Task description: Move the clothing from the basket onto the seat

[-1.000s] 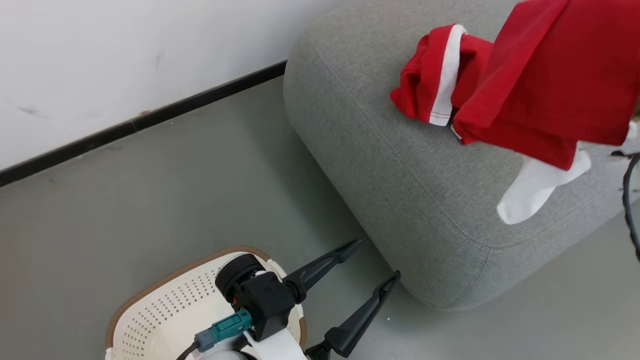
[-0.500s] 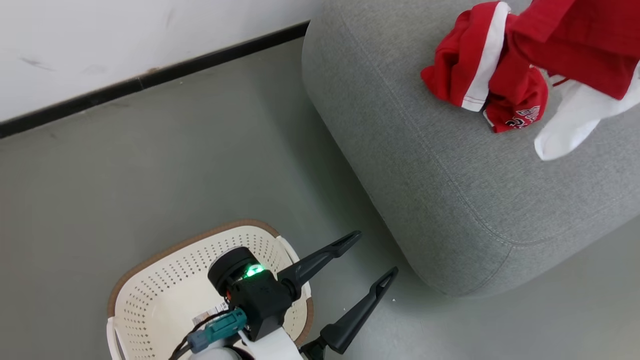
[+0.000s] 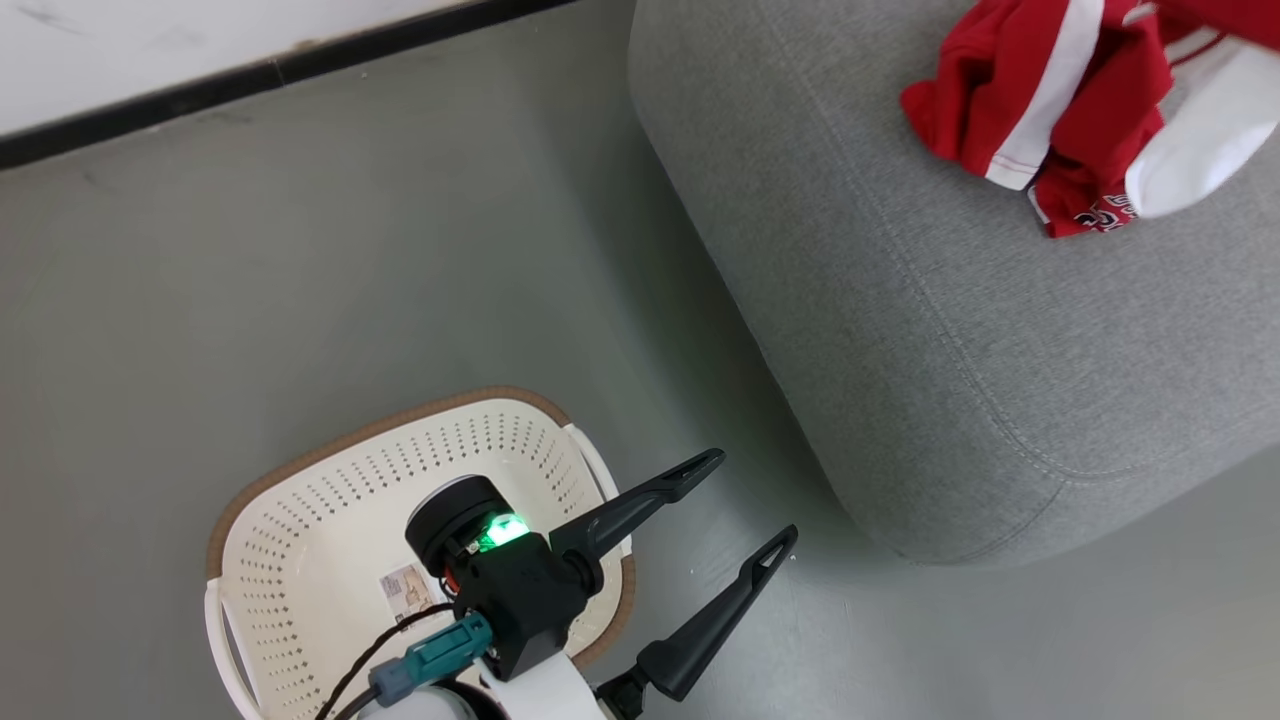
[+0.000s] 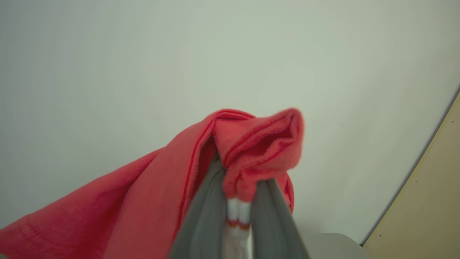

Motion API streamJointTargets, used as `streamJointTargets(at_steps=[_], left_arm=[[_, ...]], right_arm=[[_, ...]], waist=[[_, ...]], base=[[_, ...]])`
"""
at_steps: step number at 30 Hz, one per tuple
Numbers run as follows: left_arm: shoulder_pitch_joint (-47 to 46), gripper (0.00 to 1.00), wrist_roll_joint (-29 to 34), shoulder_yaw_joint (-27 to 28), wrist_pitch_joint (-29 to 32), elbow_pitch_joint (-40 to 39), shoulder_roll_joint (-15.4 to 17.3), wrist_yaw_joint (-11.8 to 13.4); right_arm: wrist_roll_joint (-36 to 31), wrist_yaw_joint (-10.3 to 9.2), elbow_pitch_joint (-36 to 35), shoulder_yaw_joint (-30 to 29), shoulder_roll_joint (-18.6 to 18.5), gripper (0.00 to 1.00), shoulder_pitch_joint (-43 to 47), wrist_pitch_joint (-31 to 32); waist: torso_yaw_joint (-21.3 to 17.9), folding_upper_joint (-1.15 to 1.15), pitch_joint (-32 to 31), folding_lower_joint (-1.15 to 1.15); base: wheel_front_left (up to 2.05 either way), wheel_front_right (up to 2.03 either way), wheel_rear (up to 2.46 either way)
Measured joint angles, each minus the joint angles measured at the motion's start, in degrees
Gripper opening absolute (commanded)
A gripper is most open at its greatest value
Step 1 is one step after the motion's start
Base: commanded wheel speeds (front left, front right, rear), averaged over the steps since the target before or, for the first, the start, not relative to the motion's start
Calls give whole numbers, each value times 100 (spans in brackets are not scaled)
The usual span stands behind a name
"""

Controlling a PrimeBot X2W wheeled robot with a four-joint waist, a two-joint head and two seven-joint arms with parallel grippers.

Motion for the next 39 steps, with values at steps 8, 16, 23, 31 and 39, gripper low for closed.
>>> streamJointTargets(at_steps=[8,16,23,31,39], left_arm=[[-1,100,68,68,47,-152,85,105],[-42,100,142,107,123,-308,147,182],[-177,100,220,156,200,-426,240,188],[-312,100,264,159,289,-517,322,179],[-503,100,269,156,379,-533,349,129]], right_arm=[[-12,1,353,-123,-203,0,-566,27],[-23,1,1002,-382,-368,0,-825,22],[-97,0,1430,-632,-299,0,-805,15],[-374,1,2013,-1190,-113,0,-515,331],[-316,1,2722,-1377,143,0,-439,1005]], waist=[[151,0,337,0],[347,0,676,0],[520,0,966,0],[665,0,1261,0],[753,0,1495,0]], base=[[0,0,0],[0,0,0],[0,0,0],[0,0,0],[0,0,0]])
